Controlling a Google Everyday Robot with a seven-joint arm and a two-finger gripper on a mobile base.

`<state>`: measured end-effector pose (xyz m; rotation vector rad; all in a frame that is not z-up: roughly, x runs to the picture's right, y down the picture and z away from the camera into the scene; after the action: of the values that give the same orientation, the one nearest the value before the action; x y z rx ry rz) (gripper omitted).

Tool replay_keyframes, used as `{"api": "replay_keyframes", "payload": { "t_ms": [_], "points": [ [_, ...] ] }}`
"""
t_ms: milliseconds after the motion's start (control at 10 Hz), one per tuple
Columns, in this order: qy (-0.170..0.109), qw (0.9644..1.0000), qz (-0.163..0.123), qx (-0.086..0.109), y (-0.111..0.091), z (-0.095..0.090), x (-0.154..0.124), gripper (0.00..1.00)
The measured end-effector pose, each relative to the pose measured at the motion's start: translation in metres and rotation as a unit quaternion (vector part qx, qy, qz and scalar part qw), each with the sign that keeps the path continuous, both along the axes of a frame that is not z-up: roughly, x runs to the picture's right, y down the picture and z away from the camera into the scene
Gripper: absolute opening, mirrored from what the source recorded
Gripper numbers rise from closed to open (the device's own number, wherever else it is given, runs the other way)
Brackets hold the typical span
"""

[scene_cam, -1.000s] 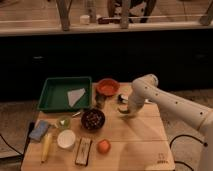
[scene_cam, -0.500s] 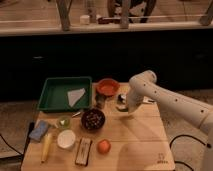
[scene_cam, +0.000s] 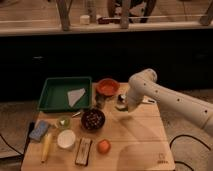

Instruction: Place pepper in paper cup

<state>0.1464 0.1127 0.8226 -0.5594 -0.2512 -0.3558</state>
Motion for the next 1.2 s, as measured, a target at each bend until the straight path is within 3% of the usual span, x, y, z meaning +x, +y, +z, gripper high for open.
{"api": "replay_keyframes", "payload": {
  "t_ms": [1200],
  "points": [
    [-0.051, 0.9971, -0.051, 0.026, -0.002, -0.044, -0.026, 0.04]
  ]
}}
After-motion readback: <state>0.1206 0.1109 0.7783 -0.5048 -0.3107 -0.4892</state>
